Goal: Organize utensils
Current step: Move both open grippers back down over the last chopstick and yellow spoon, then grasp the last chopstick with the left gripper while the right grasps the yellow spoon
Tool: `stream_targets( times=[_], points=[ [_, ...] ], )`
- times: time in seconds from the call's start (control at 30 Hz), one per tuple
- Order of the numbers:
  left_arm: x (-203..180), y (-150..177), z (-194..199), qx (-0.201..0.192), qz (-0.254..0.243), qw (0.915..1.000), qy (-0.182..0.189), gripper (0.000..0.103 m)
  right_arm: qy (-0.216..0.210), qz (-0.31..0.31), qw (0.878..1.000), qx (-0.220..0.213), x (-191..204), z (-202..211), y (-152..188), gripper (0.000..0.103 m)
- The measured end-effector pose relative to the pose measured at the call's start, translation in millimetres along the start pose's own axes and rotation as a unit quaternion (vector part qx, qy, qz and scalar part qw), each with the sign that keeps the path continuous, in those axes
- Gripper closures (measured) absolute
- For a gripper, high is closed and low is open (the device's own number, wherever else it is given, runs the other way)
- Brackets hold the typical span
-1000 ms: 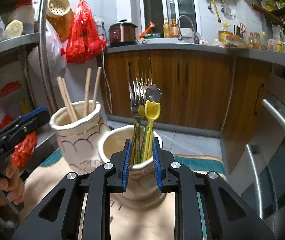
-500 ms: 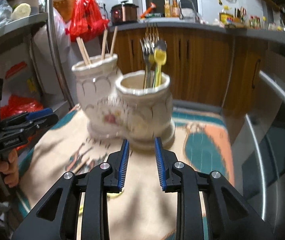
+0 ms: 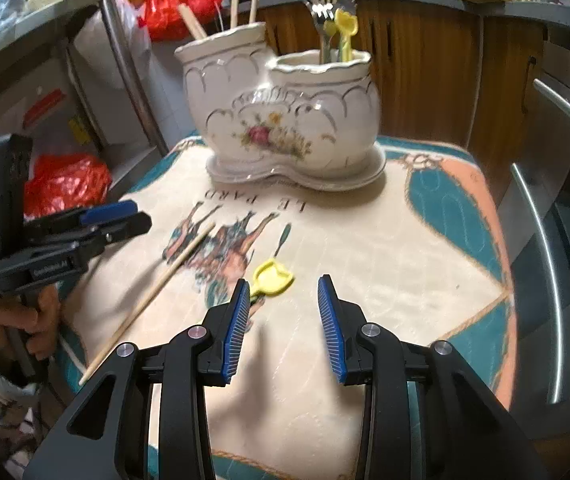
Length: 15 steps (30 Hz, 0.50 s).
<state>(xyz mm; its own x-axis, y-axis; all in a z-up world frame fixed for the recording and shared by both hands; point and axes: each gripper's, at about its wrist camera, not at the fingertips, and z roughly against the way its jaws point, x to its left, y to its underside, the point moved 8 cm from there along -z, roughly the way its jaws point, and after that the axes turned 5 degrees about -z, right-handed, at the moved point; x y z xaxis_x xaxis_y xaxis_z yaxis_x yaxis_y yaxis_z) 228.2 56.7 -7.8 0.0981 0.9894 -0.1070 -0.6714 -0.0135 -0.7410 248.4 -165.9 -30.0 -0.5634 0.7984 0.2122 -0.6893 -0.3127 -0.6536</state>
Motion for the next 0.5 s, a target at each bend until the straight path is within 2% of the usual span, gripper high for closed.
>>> stream_targets(
  times=[0.5],
  points=[
    [-25,19,-7,0.031,-0.037,0.9987,0.018,0.051,-0.019,0.011,0.998,0.056,26,-33,10,0.064]
  ],
)
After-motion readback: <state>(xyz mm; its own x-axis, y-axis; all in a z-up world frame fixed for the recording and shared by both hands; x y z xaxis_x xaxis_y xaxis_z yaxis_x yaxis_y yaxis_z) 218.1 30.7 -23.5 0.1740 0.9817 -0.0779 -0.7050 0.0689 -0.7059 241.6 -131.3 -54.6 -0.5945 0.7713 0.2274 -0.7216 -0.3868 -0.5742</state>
